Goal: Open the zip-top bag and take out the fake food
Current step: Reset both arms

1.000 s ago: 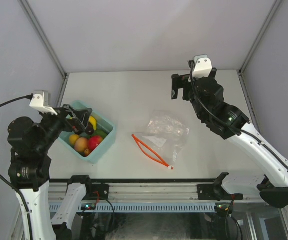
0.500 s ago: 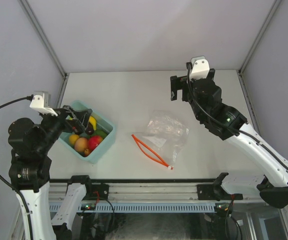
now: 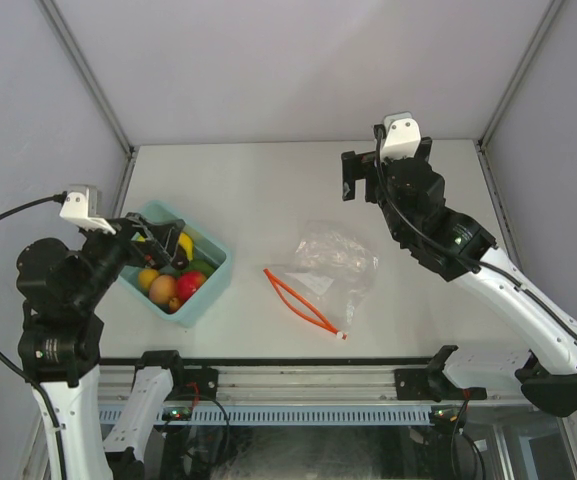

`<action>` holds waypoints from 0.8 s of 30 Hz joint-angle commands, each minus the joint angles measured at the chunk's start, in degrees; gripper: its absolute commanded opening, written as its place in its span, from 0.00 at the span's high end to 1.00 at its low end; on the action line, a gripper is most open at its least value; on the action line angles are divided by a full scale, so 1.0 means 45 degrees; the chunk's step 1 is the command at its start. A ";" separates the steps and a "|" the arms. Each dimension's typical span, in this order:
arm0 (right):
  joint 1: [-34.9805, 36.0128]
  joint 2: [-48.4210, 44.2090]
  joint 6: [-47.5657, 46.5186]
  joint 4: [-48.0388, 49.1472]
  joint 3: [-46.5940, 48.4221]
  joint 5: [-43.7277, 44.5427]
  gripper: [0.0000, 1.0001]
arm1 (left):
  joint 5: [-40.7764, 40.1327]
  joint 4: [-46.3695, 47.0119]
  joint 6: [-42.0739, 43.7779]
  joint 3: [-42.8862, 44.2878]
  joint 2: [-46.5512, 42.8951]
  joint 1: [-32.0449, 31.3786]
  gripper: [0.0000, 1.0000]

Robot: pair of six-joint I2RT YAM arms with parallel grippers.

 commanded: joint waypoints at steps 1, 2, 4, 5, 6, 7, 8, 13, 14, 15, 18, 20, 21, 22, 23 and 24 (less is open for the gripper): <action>0.0130 -0.0321 -0.0215 0.0504 -0.0063 0.0243 0.01 | -0.0104 0.0461 0.0270 -0.0252 -0.0087 -0.0027 0.00; 0.0130 -0.0340 -0.0215 0.0508 -0.0071 0.0263 0.01 | -0.0102 0.0463 0.0268 -0.0239 -0.0105 -0.0030 0.00; 0.0130 -0.0361 -0.0196 0.0526 -0.0086 0.0265 0.01 | -0.0103 0.0463 0.0268 -0.0243 -0.0101 -0.0027 0.00; 0.0130 -0.0370 -0.0195 0.0523 -0.0095 0.0258 0.01 | -0.0104 0.0463 0.0268 -0.0250 -0.0117 -0.0027 0.00; 0.0130 -0.0398 -0.0185 0.0542 -0.0119 0.0247 0.01 | -0.0105 0.0473 0.0268 -0.0256 -0.0116 -0.0035 0.00; 0.0130 -0.0416 -0.0194 0.0545 -0.0122 0.0256 0.01 | -0.0105 0.0455 0.0268 -0.0252 -0.0121 -0.0033 0.00; 0.0130 -0.0418 -0.0190 0.0535 -0.0122 0.0264 0.01 | -0.0105 0.0464 0.0268 -0.0251 -0.0104 -0.0035 0.00; 0.0120 -0.0421 -0.0207 0.0507 -0.0131 0.0295 0.01 | -0.0085 0.0463 0.0248 -0.0239 -0.0121 -0.0025 0.00; 0.0119 -0.0421 -0.0182 0.0523 -0.0140 0.0303 0.01 | -0.0085 0.0463 0.0260 -0.0242 -0.0129 -0.0025 0.00; 0.0129 -0.0421 -0.0176 0.0525 -0.0151 0.0304 0.01 | -0.0070 0.0480 0.0235 -0.0265 -0.0132 -0.0037 0.00; 0.0130 -0.0441 -0.0156 0.0549 -0.0159 0.0304 0.01 | 0.0055 0.0549 0.0162 -0.0304 -0.0138 -0.0027 0.00; 0.0130 -0.0441 -0.0175 0.0561 -0.0168 0.0319 0.01 | 0.0089 0.0599 0.0136 -0.0358 -0.0137 -0.0035 0.00; 0.0135 -0.0441 -0.0197 0.0572 -0.0177 0.0333 0.01 | 0.0100 0.0614 0.0141 -0.0355 -0.0136 -0.0027 0.00; 0.0131 -0.0424 -0.0195 0.0546 -0.0170 0.0342 0.01 | 0.0109 0.0619 0.0132 -0.0357 -0.0140 -0.0025 0.00; 0.0130 -0.0422 -0.0195 0.0545 -0.0165 0.0343 0.01 | 0.0110 0.0634 0.0131 -0.0360 -0.0136 -0.0041 0.00; 0.0120 -0.0421 -0.0195 0.0555 -0.0181 0.0339 0.01 | 0.0110 0.0638 0.0133 -0.0365 -0.0136 -0.0032 0.00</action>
